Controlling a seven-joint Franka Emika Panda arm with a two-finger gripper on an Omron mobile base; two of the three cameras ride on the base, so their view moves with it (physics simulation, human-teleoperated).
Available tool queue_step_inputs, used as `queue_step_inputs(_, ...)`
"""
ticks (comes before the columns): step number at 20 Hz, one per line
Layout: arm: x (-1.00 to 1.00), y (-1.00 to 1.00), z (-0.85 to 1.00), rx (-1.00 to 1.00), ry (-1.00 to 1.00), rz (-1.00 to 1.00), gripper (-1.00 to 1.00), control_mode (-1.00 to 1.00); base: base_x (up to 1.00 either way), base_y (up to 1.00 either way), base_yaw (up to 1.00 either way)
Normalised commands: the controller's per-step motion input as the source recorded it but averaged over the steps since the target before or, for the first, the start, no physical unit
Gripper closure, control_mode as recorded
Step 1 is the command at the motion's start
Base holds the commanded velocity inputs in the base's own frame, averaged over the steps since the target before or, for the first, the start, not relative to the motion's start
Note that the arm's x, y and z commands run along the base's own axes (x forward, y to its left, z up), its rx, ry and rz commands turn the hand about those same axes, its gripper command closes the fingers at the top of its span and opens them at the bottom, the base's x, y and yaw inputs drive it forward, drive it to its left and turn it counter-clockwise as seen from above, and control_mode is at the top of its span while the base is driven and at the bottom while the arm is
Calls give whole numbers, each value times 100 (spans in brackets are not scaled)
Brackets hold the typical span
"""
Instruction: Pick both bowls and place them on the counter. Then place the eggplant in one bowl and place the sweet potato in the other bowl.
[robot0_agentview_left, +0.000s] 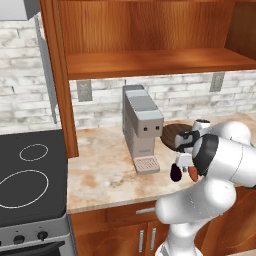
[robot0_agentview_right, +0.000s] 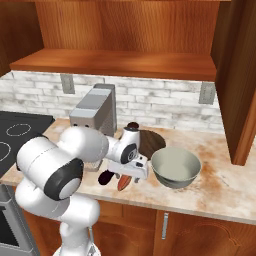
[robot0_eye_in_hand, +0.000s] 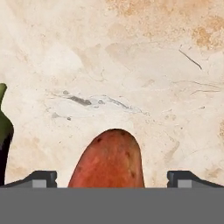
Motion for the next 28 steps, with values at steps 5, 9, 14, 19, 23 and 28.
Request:
queue_step_inputs(5,-15,0,-16,0,2,0,-100,-100,0,0,0)
queue_step_inputs(9,-8,1,-14,0,0,0,100,-100,0,0,0)
queue_step_inputs(14,-7,0,-3,5,4,0,100,-100,0,0,0)
queue_step_inputs(19,-29,0,10,11,2,0,100,-100,0,0,0)
queue_step_inputs(23,-37,0,39,10,1,0,100,-100,0,0,0)
queue_step_inputs(28,-39,-5,52,5,0,0,100,-100,0,0,0)
